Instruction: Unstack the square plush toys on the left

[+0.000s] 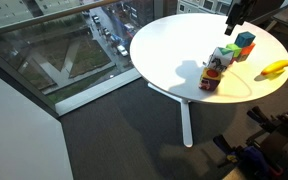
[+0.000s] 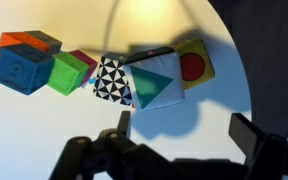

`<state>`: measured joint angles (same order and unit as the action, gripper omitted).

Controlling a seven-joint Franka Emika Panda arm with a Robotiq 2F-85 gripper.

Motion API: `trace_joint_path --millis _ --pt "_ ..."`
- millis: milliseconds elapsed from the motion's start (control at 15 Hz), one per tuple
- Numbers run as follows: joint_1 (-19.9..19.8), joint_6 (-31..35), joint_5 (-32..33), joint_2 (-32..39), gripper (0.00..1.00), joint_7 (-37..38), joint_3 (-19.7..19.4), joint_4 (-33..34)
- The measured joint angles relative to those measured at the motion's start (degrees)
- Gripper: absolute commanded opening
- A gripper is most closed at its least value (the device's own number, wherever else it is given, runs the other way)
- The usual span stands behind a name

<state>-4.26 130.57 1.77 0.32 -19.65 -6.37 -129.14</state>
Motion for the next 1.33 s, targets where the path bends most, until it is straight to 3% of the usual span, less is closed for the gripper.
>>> trace_joint_path --millis 867,1333 --pt "-0.03 0.0 0.0 0.47 1.0 -0.17 0.09 -0.82" --pt "-1.23 2.28 0.0 2.89 1.0 -5.71 -0.05 -2.16"
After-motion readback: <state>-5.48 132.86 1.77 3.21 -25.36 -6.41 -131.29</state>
